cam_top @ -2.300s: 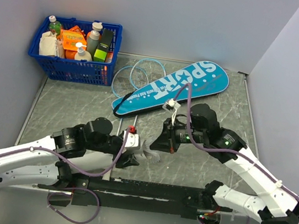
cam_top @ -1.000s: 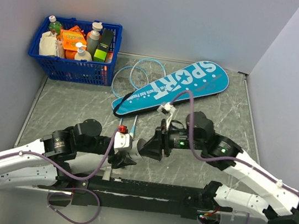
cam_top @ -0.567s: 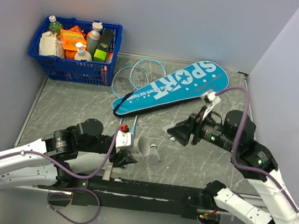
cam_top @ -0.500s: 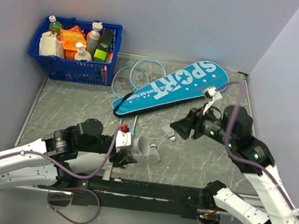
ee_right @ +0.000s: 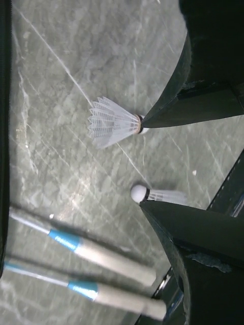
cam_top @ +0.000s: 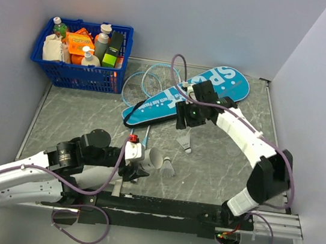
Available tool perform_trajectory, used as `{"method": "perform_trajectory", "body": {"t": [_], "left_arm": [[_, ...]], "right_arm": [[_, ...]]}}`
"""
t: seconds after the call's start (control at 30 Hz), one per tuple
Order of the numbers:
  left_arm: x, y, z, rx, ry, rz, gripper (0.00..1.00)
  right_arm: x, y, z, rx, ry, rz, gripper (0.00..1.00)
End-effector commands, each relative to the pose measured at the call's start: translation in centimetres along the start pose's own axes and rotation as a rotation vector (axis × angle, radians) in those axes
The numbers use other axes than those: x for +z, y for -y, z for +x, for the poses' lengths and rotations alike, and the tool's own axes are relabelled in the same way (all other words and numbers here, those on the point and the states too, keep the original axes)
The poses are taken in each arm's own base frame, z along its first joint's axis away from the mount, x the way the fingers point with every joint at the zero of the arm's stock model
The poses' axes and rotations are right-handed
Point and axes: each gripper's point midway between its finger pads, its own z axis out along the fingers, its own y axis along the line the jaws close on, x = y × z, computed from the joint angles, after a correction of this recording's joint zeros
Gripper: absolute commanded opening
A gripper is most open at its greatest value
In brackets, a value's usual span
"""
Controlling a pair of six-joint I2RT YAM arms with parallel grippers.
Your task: Pack up the badminton gear
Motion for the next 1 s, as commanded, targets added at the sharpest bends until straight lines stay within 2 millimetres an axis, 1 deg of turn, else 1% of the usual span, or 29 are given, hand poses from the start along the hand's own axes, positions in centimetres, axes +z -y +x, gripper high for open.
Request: {"method": "perform_trajectory", "body": {"t": [0.0,0.03,0.1,0.13,0.17,0.3,0.33,0.43,0.5,0.7,0.77,0.97], "left_arm": [[-0.8,0.3,-2.1,-0.072,0.061,-0.006,0.01],[-0.8,0.3,-2.3,-0.072,0.065,-0.005,0.01],[-0.9,0.4,-2.3,-0.069,0.07,-0.001,0.01],[-1.0,0.5,-2.5,-0.067,0.076,0.003,0.01],[-1.0,0.5,-2.5,-0.069,0.076,0.003,0.01],[-1.1,0.6,-2.5,-0.068,0.075,0.008,0.01],[-1.2,0.7,-2.6,-0.068,0.078,0.011,0.01],[-1.3,0.7,-2.7,-0.066,0.08,0.012,0.01],[-1.3,0.7,-2.6,-0.064,0.077,0.011,0.01],[-1.3,0.7,-2.5,-0.063,0.071,0.014,0.01],[-1.2,0.8,-2.5,-0.063,0.069,0.018,0.01],[-1.2,0.8,-2.4,-0.062,0.063,0.021,0.01]], "right_arm": [[0.7,0.0,-1.5,-0.141,-0.036,-0.045,0.67],[1.5,0.0,-1.4,-0.145,-0.067,-0.051,0.67],[2.1,-0.1,-1.6,-0.166,-0.08,-0.067,0.67],[2.9,0.0,-1.4,-0.177,-0.102,-0.077,0.66],[3.1,-0.3,-1.4,-0.182,-0.109,-0.097,0.67],[4.5,-0.4,-1.8,-0.194,-0.148,-0.119,0.66],[4.7,-0.4,-1.4,-0.202,-0.177,-0.125,0.66],[5.6,0.1,-1.3,-0.204,-0.211,-0.111,0.66],[6.2,-0.1,-0.7,-0.203,-0.238,-0.142,0.66],[7.8,0.5,0.7,-0.197,-0.309,-0.134,0.65],[8.0,0.8,1.1,-0.192,-0.325,-0.121,0.65],[8.4,1.5,3.4,-0.155,-0.388,-0.093,0.65]]}}
